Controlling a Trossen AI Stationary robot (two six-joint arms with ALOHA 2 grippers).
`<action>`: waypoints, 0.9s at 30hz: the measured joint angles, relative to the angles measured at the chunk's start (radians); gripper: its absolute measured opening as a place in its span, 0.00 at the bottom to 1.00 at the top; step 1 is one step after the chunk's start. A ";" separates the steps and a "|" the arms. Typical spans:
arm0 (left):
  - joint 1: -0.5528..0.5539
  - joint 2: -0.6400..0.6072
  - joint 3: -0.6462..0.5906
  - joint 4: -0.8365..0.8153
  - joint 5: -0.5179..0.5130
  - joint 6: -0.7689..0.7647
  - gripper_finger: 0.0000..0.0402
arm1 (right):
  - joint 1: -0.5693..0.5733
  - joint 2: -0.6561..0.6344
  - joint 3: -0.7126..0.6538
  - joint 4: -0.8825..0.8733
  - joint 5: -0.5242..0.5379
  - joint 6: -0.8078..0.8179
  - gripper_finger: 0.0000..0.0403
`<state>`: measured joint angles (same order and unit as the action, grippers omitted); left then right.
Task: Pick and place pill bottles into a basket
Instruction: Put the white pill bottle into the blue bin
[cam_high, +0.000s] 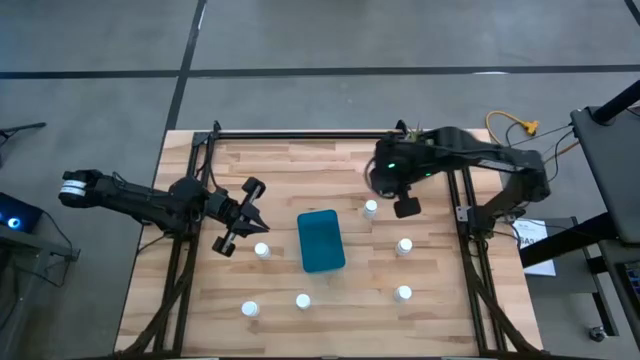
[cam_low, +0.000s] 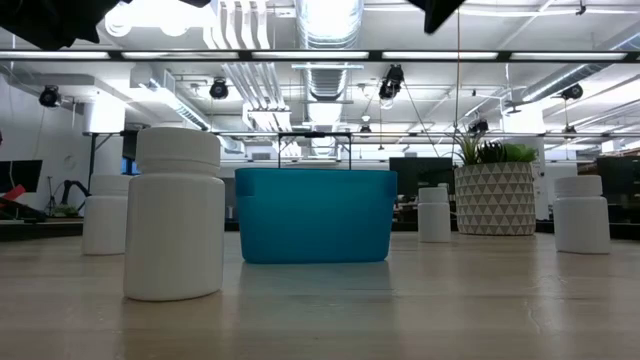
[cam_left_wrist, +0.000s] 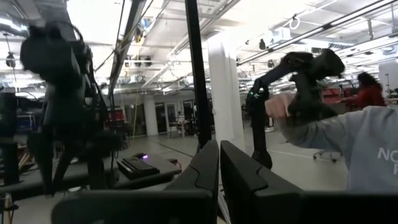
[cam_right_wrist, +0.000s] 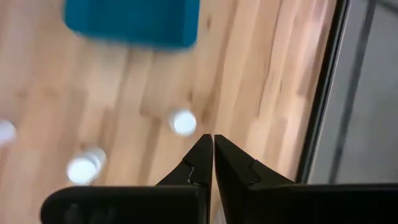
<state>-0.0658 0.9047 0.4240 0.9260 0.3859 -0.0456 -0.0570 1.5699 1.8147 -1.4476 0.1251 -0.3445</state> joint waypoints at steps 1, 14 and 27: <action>0.000 -0.002 0.000 0.000 0.000 0.000 0.00 | 0.000 0.022 0.004 -0.018 0.018 0.000 0.02; 0.000 -0.002 -0.004 -0.002 0.000 0.000 0.00 | -0.015 0.151 -0.006 -0.011 0.037 -0.023 0.03; 0.000 -0.002 -0.005 -0.001 0.000 0.000 0.00 | -0.099 0.099 -0.211 0.075 -0.002 -0.047 0.27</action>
<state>-0.0658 0.9028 0.4193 0.9249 0.3855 -0.0459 -0.1556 1.6691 1.6034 -1.3722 0.1231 -0.3919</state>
